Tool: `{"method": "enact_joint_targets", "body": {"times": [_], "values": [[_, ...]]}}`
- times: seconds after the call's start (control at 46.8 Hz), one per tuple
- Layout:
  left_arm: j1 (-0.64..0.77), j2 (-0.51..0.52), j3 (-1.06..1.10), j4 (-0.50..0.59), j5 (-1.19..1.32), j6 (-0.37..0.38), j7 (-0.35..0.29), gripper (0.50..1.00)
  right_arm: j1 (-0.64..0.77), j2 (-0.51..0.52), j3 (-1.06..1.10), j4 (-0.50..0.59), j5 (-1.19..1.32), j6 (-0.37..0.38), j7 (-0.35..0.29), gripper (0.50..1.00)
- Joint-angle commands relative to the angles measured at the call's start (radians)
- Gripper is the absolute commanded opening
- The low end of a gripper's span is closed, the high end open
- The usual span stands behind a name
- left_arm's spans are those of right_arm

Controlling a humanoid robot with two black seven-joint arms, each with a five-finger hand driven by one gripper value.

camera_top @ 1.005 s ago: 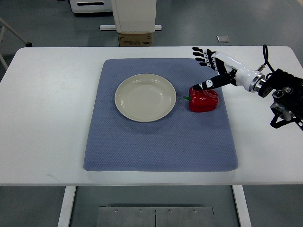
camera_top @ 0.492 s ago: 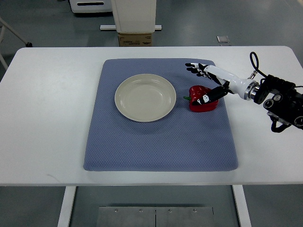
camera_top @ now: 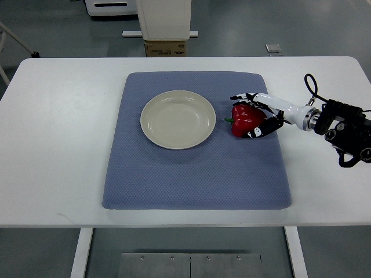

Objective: Place red pepper on plate with right hand
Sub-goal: 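Close the right hand fingers around the red pepper, then carry the pepper with the right hand over the cream plate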

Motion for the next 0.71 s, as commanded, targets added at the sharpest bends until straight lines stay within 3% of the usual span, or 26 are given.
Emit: {"method": "enact_joint_targets", "body": {"times": [0.0,0.171,0.278,0.428,0.684], "values": [[0.000,0.000,0.000,0.001,0.000,0.000,0.000,1.000,-0.002,-0.003,-0.002,-0.008,0.000,0.001,0.000,0.820],[0.000,0.000,0.000,0.000,0.000,0.000,0.000,1.000,-0.001,-0.010,-0.014,-0.011,0.000,0.001,0.000,0.749],[0.000,0.000,0.000,0.000,0.000,0.000,0.000,1.000,0.004,-0.010,-0.014,-0.010,0.000,0.001,0.001,0.678],[0.000,0.000,0.000,0.000,0.000,0.000,0.000,1.000,0.010,-0.010,-0.014,-0.010,0.000,0.002,0.000,0.500],[0.000,0.000,0.000,0.000,0.000,0.000,0.000,1.000,0.056,-0.004,-0.008,-0.010,0.014,0.002,-0.034,0.500]]}}
